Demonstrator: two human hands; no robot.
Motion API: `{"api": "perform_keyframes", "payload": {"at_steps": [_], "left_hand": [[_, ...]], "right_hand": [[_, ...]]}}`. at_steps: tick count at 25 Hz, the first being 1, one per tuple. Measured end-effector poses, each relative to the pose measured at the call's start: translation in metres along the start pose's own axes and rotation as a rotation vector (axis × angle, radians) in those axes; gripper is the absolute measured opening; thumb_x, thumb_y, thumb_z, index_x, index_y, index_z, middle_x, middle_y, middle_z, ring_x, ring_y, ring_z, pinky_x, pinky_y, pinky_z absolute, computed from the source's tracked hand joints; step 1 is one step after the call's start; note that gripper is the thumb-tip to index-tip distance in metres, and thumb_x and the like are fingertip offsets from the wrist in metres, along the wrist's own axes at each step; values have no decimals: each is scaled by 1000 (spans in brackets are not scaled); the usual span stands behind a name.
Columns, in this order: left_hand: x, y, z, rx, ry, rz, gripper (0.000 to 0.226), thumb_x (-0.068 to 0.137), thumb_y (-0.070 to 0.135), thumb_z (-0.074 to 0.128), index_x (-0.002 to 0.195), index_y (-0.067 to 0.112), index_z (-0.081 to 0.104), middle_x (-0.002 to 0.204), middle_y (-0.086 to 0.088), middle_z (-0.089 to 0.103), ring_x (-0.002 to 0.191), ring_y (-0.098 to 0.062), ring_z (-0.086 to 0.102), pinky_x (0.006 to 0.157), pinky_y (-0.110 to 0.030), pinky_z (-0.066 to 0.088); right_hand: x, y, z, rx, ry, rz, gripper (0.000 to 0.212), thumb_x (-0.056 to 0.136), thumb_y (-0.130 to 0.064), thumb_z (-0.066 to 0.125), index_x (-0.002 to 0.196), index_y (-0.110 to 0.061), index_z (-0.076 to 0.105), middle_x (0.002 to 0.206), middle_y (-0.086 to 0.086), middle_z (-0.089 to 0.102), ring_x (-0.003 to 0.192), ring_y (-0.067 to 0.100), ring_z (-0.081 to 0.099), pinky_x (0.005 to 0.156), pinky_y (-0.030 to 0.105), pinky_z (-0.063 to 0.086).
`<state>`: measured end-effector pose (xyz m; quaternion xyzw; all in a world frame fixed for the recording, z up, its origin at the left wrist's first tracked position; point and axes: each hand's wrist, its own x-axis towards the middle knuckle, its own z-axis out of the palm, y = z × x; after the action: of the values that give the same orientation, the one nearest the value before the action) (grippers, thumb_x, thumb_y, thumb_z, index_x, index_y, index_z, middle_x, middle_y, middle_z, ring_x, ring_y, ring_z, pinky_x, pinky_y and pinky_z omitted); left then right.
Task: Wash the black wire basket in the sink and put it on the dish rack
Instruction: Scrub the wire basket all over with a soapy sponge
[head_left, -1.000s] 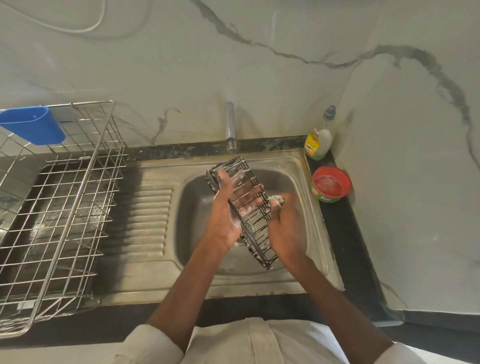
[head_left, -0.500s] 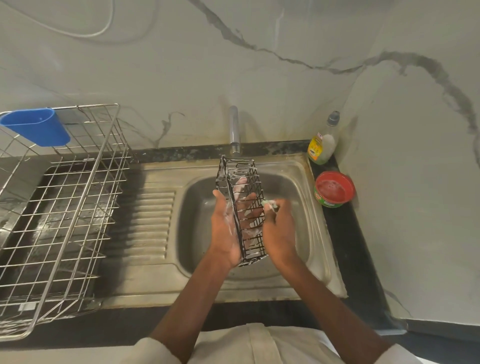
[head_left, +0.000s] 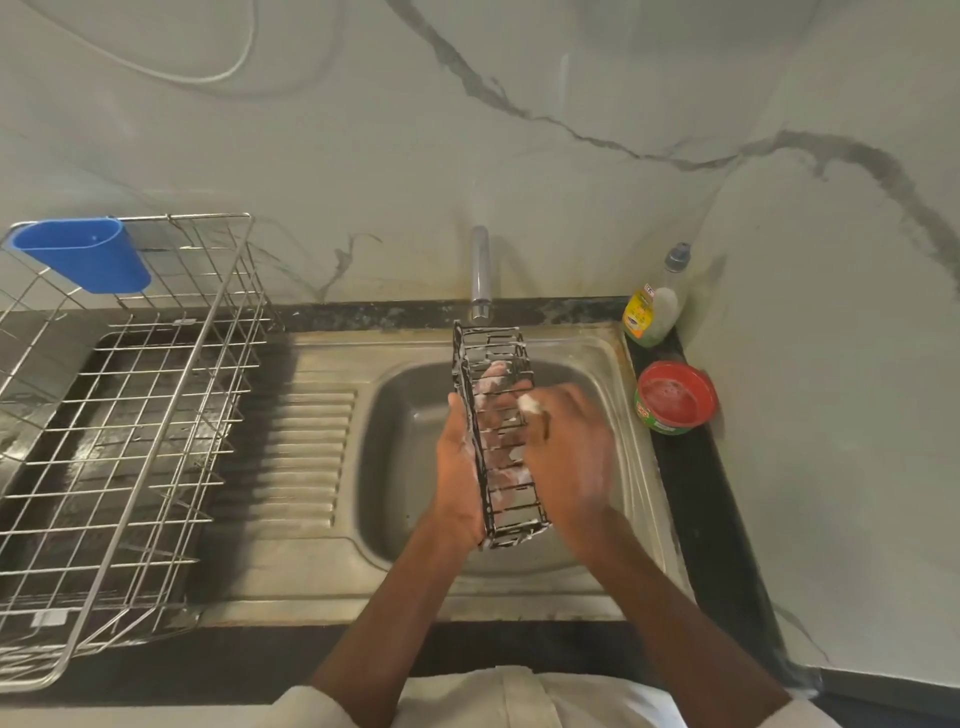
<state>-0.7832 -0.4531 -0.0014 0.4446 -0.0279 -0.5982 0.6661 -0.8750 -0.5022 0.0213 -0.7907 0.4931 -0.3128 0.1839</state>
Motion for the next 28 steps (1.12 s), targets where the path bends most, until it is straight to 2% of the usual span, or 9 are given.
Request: {"api": "perform_keyframes", "payload": {"at_steps": [4, 8, 11, 13, 15, 18, 20, 25, 28], "left_hand": [[2, -3, -4, 39, 40, 13, 65, 111, 58, 33, 115, 15, 81, 93, -8, 80, 73, -19, 77, 60, -28, 61], [6, -8, -7, 181, 57, 41, 63, 109, 64, 38, 114, 17, 80, 100, -9, 78, 82, -20, 74, 67, -30, 56], [6, -6, -6, 112, 30, -8, 67, 110, 58, 35, 99, 17, 86, 94, -10, 78, 81, -21, 76, 66, -30, 60], [6, 0, -6, 127, -4, -13, 68, 111, 59, 33, 114, 14, 84, 107, -16, 79, 93, -26, 77, 74, -35, 63], [6, -1, -8, 186, -2, 37, 69, 110, 62, 31, 136, 14, 73, 120, -21, 76, 101, -29, 76, 82, -41, 62], [6, -5, -9, 200, 2, 32, 70, 111, 59, 31, 142, 7, 67, 104, -15, 76, 77, -17, 76, 57, -27, 59], [4, -6, -7, 231, 13, 48, 70, 111, 59, 28, 142, 9, 67, 100, -13, 77, 72, -15, 74, 50, -23, 54], [7, 2, -8, 127, 15, 49, 73, 108, 68, 29, 129, 18, 78, 113, -9, 77, 95, -23, 70, 76, -35, 58], [3, -2, -7, 210, 25, 42, 83, 103, 79, 23, 123, 21, 80, 101, -8, 77, 80, -22, 70, 73, -35, 55]], "right_hand": [[-17, -6, 3, 5, -157, -115, 46, 77, 12, 73, 117, -9, 75, 113, 8, 72, 101, 26, 68, 79, 31, 58], [33, -3, 1, -3, -49, 137, 37, 86, 5, 69, 114, -17, 78, 110, 4, 72, 97, 20, 68, 72, 17, 48], [11, -11, 1, -81, -98, -185, 26, 82, -3, 63, 97, -17, 80, 96, 2, 71, 90, 21, 63, 70, 30, 55], [0, 1, -5, -93, -23, -201, 27, 80, -3, 60, 91, -18, 81, 92, 0, 73, 86, 21, 63, 67, 30, 54], [5, 14, -8, -60, 62, 5, 31, 76, 6, 73, 91, -19, 81, 91, 0, 75, 84, 24, 66, 66, 29, 52], [-12, 10, 2, -61, 5, -156, 32, 74, 6, 73, 95, -16, 81, 96, -1, 75, 88, 23, 64, 76, 33, 53], [-16, 11, 1, -31, 21, -64, 31, 77, 5, 72, 96, -18, 80, 97, -1, 75, 89, 22, 63, 79, 41, 57], [-51, 14, -5, 36, 15, -147, 37, 75, 12, 74, 97, -17, 81, 98, -4, 75, 89, 18, 64, 71, 33, 58], [-24, 17, -1, 80, -34, -233, 29, 85, 3, 62, 97, -15, 81, 97, -3, 75, 91, 18, 65, 74, 36, 58]]}}
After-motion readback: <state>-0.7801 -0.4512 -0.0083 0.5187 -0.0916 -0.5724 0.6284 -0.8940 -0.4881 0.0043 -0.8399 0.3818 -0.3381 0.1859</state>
